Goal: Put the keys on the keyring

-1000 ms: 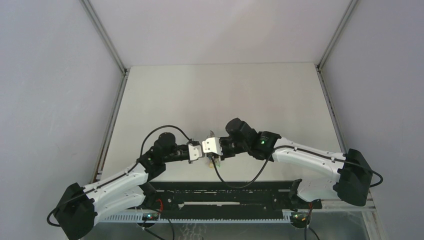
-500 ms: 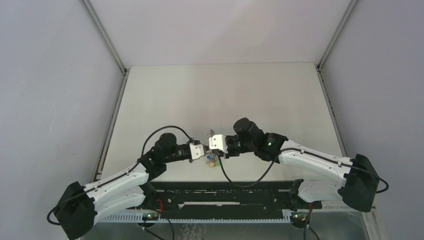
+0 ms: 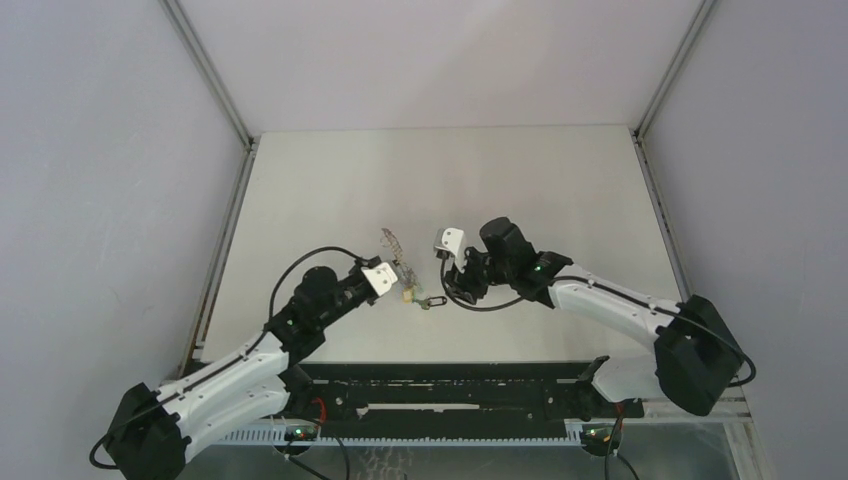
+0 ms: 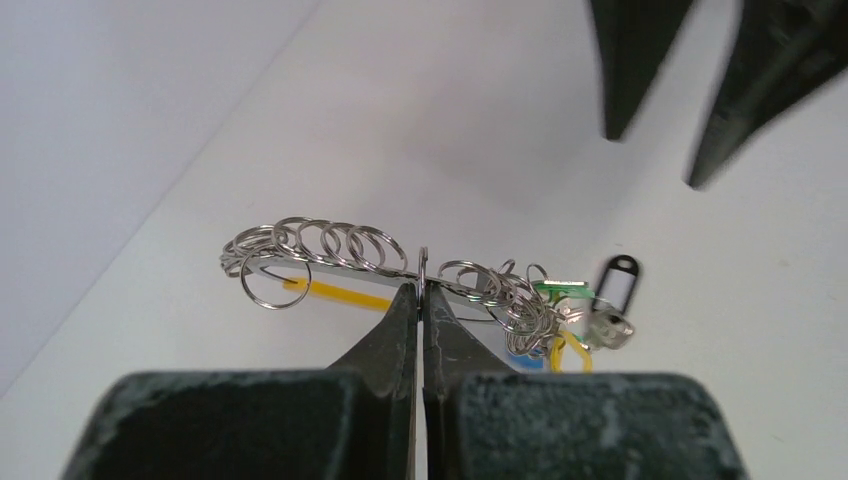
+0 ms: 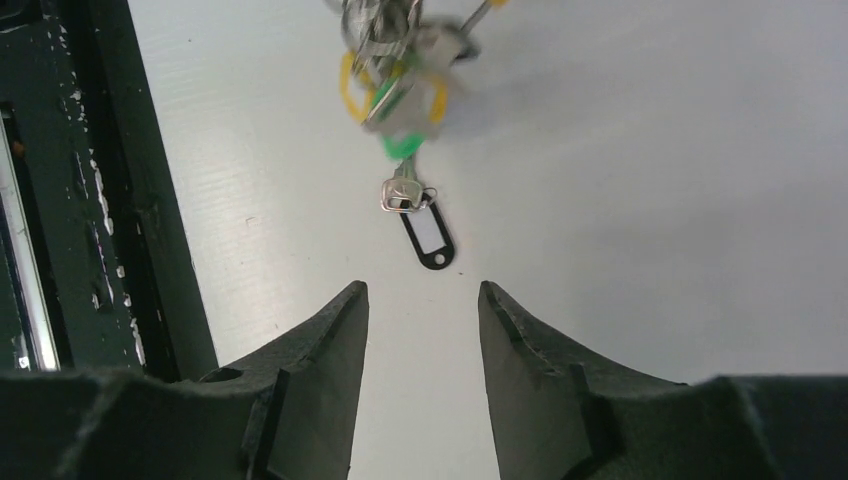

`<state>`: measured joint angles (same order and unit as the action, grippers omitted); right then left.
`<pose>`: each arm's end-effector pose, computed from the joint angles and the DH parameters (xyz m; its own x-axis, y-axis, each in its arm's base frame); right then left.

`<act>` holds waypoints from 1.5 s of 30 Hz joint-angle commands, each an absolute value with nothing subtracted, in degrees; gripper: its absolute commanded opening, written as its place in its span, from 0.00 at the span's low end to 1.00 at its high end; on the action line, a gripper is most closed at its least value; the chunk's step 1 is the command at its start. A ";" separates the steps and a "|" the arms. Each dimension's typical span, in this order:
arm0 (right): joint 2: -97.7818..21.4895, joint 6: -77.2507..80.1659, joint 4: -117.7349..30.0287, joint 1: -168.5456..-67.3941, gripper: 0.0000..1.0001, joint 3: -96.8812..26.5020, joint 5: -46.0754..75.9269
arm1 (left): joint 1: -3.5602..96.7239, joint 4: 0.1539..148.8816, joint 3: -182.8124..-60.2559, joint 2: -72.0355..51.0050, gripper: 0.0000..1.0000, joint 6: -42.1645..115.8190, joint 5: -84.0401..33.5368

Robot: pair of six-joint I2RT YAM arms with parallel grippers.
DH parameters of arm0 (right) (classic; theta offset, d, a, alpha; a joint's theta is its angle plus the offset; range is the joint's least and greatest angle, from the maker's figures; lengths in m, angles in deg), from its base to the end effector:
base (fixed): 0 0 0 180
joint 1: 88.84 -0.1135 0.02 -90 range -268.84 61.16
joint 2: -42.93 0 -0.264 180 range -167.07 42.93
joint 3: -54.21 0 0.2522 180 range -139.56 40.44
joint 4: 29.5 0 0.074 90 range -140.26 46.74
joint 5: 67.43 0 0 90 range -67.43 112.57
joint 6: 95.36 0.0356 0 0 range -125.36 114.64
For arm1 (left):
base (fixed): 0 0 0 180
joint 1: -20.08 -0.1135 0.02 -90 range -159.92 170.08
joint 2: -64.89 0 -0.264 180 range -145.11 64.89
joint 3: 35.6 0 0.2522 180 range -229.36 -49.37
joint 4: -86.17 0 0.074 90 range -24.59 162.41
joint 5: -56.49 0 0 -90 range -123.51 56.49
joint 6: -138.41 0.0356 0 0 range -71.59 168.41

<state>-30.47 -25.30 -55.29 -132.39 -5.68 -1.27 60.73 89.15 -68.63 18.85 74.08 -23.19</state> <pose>0.1874 0.1980 0.2401 -0.1393 -0.5628 -0.8148 -0.9621 0.2718 -0.0233 0.1399 -0.1285 0.2278 0.2165 0.3758 -0.9010 0.7555 0.5200 0.3984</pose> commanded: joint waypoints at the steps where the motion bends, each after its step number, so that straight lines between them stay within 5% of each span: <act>1: -35.82 -19.92 -50.50 -132.33 0.45 -7.90 -3.38 | 59.31 96.68 -66.54 21.61 0.00 70.94 -36.07; 20: -52.82 15.91 -59.62 -134.79 0.29 -22.13 5.19 | 58.05 100.28 -64.92 23.25 0.00 67.60 -45.80; 45: -69.73 16.00 -75.84 -130.94 0.21 -36.33 -3.65 | 58.05 100.14 -65.19 23.77 0.00 67.64 -44.24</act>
